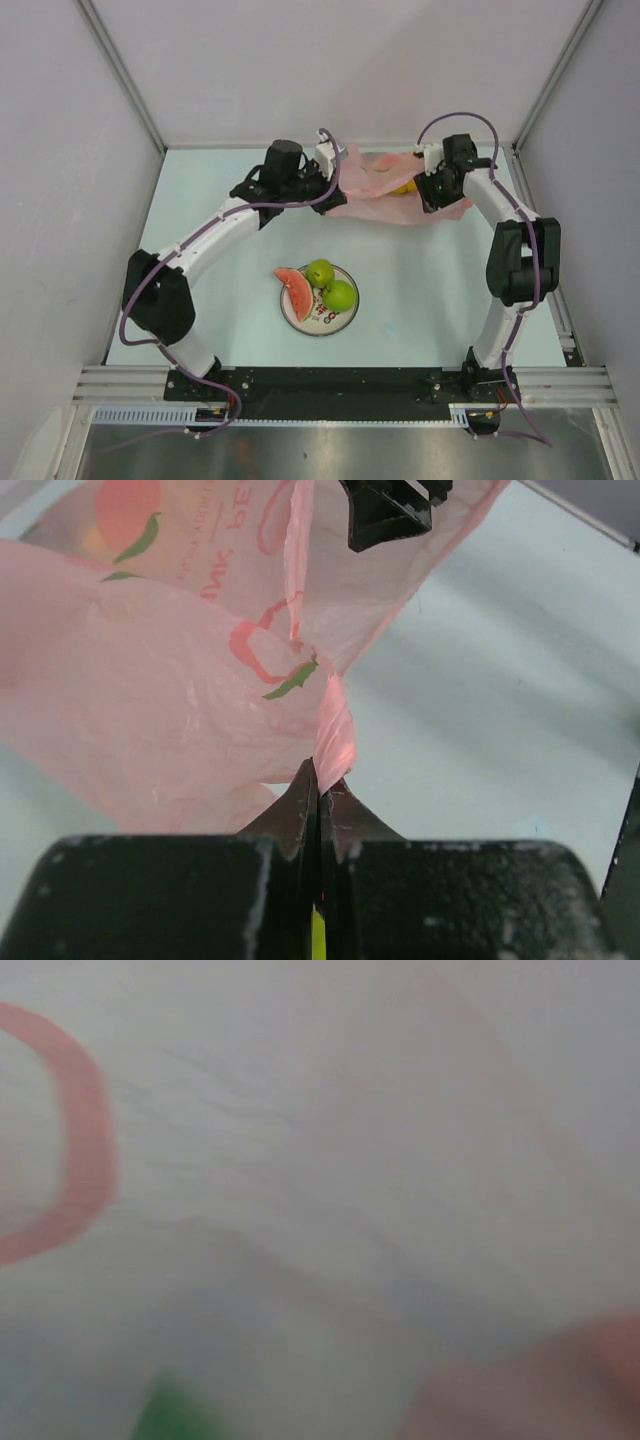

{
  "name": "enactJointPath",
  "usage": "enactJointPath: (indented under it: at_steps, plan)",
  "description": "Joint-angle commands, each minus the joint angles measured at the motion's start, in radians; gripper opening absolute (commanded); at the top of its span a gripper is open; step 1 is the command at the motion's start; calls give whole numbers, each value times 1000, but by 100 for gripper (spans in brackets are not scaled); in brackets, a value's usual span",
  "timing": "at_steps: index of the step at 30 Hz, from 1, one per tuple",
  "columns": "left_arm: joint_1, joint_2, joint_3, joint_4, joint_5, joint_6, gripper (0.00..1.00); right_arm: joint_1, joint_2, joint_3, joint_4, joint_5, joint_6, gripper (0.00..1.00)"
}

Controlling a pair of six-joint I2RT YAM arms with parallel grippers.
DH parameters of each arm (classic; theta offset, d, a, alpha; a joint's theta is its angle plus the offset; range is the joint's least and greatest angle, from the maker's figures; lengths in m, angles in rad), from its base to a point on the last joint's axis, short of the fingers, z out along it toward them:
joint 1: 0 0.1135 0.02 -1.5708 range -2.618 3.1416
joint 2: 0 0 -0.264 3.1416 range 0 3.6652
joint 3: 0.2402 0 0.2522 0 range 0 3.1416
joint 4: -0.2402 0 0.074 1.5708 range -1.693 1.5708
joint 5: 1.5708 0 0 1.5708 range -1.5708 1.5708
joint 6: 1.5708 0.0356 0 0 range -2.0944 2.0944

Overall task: Take the fake fruits out of the plastic bag
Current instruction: Adjust the plastic bag at the center of the board, then take out the fake fruit from the plastic bag.

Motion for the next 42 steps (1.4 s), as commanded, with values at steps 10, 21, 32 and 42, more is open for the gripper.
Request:
enactJointPath:
  at_steps: [10, 21, 32, 42]
  plan:
    - [50, 24, 278, 109, -97, -210, 0, 37, 197, 364, 37, -160, 85, 50]
    - [52, 50, 243, 87, -65, -180, 0, 40, 483, 679, 151, -77, 103, 58]
    - [61, 73, 212, 64, -70, -149, 0, 57, 668, 782, 191, -65, 51, 75]
    - [62, 82, 182, 73, -89, -155, 0, 17, 514, 687, 240, -200, 101, 34]
